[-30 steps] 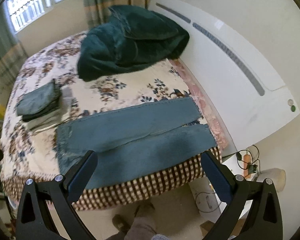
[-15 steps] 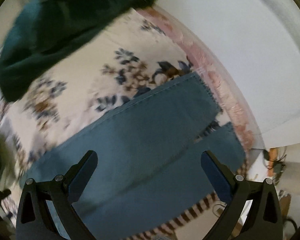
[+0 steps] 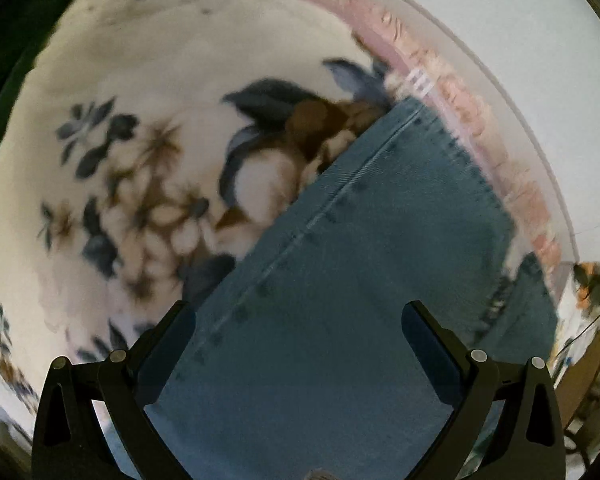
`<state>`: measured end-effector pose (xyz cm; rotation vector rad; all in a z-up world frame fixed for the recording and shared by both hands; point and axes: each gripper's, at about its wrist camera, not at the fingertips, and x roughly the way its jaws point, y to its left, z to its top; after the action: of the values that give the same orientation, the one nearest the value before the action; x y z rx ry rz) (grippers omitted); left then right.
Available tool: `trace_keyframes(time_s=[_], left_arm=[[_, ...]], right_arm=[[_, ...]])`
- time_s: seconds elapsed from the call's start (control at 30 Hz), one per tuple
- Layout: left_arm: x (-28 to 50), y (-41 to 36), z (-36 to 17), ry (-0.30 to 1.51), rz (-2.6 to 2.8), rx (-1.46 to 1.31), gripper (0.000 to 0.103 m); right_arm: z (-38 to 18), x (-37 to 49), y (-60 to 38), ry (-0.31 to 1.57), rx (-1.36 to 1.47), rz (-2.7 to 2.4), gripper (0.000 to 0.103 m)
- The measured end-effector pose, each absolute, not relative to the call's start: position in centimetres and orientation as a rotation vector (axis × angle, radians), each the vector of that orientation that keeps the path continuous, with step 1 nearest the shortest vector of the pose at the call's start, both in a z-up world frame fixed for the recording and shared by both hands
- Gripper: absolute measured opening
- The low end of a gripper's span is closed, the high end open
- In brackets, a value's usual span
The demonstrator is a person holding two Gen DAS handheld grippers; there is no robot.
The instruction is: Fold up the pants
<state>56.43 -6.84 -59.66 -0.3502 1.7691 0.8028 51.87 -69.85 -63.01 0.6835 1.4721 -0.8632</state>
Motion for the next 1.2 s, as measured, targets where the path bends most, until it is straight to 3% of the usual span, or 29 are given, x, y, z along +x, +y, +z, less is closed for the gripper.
trace_keyframes(time_s=[0.1,0.23,0.27,0.3,0.37,0.4,0.6,0.63,0.8,0.9,1.07,1.1,1.2], left_arm=[[56.5,-6.5,-60.1,1.728,0.745,-0.391,0.088],[55.9,-6.1,-58.1,1.651,0.627,-0.451,0.033],[55.6,-6.0,-57.4,1.631,0.592,-0.465,0.021],[55.4,-6.0,-56.6,1.61,0.552,-0.488,0.017],[54.4,-5.7,-54.8,1.563,0.506,-0.511,0.014],[53.8,-5.7,-53.8,1.54,0.479,-0.518,0.014],[46.8,-4.4,-47.1,1.398,0.345,-0.58,0.009],[44.8,-3.9,-46.0,1.384,0.328,-0.607,0.005],[31.3,-1.5,-44.5,1.392,0.263,-0.698,0.005],[25.3,-1.5,-46.4,1.46,0.249,-0.732,0.005],[18.9,0.4,-52.0,1.578,0.265,-0.778,0.005],[18.1,1.2,-52.8,1.584,0.26,-0.84,0.006],[17.0,2.9,-52.5,1.57,0.275,-0.889,0.009]], right_arm=[[-64.8,52.4,-70.6,1.508,0.716,-0.88,0.103],[-65.8,52.6,-70.9,1.573,0.755,-0.886,0.085],[-66.0,52.5,-70.9,1.566,0.774,-0.873,0.071],[-66.0,52.3,-70.9,1.559,0.774,-0.865,0.063],[-65.4,51.8,-70.6,1.543,0.774,-0.832,0.019],[-65.0,51.4,-70.2,1.531,0.768,-0.81,0.013],[-59.0,45.7,-67.9,1.413,0.74,-0.759,0.008],[-57.9,44.2,-67.4,1.4,0.746,-0.747,0.008],[-53.4,35.8,-65.5,1.353,0.712,-0.745,0.008],[-52.4,31.4,-65.4,1.367,0.704,-0.782,0.008],[-55.8,25.9,-65.1,1.471,0.589,-0.826,0.008],[-57.3,25.4,-64.9,1.533,0.563,-0.785,0.011],[-58.5,23.2,-64.5,1.573,0.617,-0.746,0.04]])
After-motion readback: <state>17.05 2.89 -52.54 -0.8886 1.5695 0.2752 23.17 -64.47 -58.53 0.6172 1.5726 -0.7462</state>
